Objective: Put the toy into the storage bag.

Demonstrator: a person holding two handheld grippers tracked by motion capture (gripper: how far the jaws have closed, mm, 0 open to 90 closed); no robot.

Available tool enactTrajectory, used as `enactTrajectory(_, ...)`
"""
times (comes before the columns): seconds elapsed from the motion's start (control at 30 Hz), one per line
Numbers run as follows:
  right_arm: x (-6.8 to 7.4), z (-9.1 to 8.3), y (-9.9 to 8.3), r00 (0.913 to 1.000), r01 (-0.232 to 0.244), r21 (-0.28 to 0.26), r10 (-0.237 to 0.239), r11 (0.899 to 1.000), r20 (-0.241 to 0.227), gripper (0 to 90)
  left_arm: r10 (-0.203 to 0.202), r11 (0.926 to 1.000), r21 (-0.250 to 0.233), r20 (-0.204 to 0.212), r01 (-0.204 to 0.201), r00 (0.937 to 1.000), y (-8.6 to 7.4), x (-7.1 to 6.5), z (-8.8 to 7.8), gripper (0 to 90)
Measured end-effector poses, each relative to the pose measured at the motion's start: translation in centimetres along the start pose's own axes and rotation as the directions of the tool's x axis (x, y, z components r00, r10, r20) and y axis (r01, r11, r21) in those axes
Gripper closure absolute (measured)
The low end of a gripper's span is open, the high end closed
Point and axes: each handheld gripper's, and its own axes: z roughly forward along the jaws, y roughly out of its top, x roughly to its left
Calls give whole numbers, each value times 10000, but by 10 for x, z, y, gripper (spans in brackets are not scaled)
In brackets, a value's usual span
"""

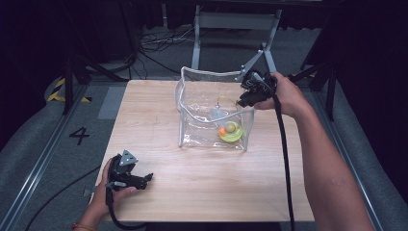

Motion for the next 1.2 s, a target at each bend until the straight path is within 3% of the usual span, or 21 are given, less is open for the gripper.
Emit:
enactTrajectory(0.1, 0, -3, -1, 9998, -146, -197, 149, 9997, 117, 693, 4, 10000, 0, -2, -4, 10000, 0, 0, 0, 8)
enactTrajectory(0.27, 1, -11, -5, 9971, -363, -537, 397, 9979, 645, 550, 1, 10000, -1, -1, -1, 10000, 0, 0, 0, 8)
enactTrajectory(0.33, 2, -14, -6, 9931, -521, -650, 585, 9965, 1017, 492, 3, 10000, 2, 0, -3, 10000, 0, 0, 0, 8)
enactTrajectory(0.43, 1, -20, -10, 9843, -743, -1335, 942, 9883, 1495, 363, 1, 10000, 1, -2, -1, 10000, 0, 0, 0, 8)
enactTrajectory(0.53, 4, -26, -15, 9795, -782, -1715, 1077, 9821, 1702, 317, 0, 10000, -5, 15, 0, 10000, 0, 0, 0, 8)
enactTrajectory(0.63, 4, -29, -20, 9778, -734, -1929, 1087, 9785, 1790, 315, -5, 10000, 5, 6, 5, 10000, 0, 0, 0, 8)
enactTrajectory(0.7, 5, -32, -27, 9703, -905, -2189, 1356, 9715, 2005, 287, 2, 10000, 0, 2, -2, 10000, 0, 0, 0, 8)
enactTrajectory(0.8, 5, -36, -32, 9672, -924, -2398, 1443, 9664, 2092, 281, 3, 10000, 1, -1, -3, 10000, 0, 0, 0, 8)
enactTrajectory(0.87, 6, -40, -39, 9630, -1070, -2701, 1673, 9569, 2114, 274, -3, 10000, 4, 5, 3, 10000, 0, 0, 0, 8)
enactTrajectory(1.2, 11, -52, -67, 9530, -1113, -3111, 1901, 9438, 2359, 258, -4, 10000, 10, -4, 4, 10000, 0, 0, 0, 8)
